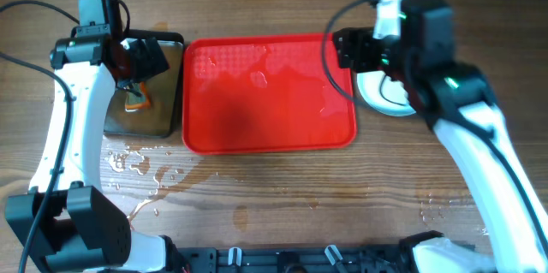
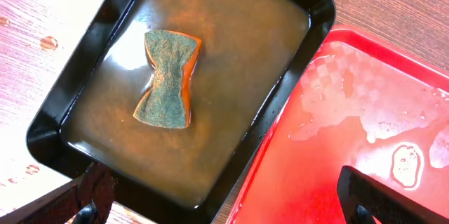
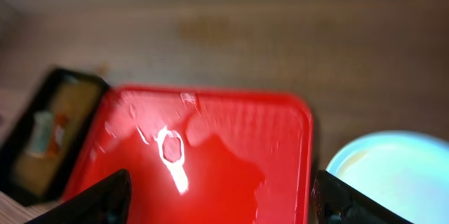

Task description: Clean dirty plates on tray and stack at the side

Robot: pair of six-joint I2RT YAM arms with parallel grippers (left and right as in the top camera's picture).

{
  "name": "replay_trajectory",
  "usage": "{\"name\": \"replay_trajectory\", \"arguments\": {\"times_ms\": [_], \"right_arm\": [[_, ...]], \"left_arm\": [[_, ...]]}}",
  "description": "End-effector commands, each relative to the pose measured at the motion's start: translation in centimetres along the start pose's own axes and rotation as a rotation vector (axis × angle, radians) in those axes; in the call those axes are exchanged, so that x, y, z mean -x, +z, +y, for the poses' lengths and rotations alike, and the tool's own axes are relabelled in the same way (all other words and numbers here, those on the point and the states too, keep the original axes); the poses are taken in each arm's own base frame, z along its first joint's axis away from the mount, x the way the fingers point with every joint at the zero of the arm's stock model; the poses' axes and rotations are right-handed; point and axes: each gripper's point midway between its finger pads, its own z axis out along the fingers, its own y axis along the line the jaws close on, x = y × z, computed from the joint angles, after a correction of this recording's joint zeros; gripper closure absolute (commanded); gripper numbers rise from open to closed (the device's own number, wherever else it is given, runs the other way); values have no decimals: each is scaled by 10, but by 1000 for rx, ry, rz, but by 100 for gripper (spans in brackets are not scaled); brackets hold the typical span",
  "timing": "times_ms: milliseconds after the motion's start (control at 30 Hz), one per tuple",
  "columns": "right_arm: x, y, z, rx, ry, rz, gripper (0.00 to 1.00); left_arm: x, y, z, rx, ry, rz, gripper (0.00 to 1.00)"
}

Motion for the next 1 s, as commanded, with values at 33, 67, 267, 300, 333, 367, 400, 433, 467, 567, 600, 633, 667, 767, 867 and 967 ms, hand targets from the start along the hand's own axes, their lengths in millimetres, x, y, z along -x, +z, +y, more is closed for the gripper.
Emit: {"name": "replay_trajectory", "arguments": {"times_ms": [33,67,267,300,333,367,400,433,467,567,600,633,667,767,867,967], "right_arm": [[35,-82,14,6,-45,-205,1],[38,-97,17,13,-50,-239,0],[43,-155,31,85,91,-355,0],[42,-160,32,91,109,-361,0],[41,-165,31,84,112,-368,0],[42,-166,22,21,64,-384,0],[42,-167,15,-26,29,-388,0],[37,-166,8,-69,-1,-370,0],[32,-166,2,-108,-9,-350,0],[31,-168,-12,-187,1,-355,0],[31,-168,-16,-210,5,-353,0],[31,-168,-19,-227,6,-356,0],[31,-167,-22,-243,8,-356,0],[27,-160,-32,-290,14,-351,0],[23,-148,-37,-301,-21,-384,0],[11,-131,-41,-281,-97,-448,0]], "left_arm": [[3,-5,-5,-22,-16,-10,0],[3,-5,-5,-22,-16,-10,0],[3,-5,-5,-22,-16,-10,0],[3,-5,-5,-22,-16,-10,0],[3,-5,-5,-22,-16,-10,0],[3,-5,-5,-22,-16,-10,0],[3,-5,-5,-22,-16,-10,0],[3,-5,-5,-22,-16,-10,0],[3,-5,-5,-22,-17,-10,0],[3,-5,-5,-22,-16,-10,0],[3,-5,-5,-22,-16,-10,0],[3,-5,-6,-22,-16,-10,0],[3,-5,-5,-22,-16,-10,0],[3,-5,-5,-22,-16,-10,0],[3,-5,-5,-22,-16,-10,0],[3,-5,-5,-22,-16,-10,0]]}}
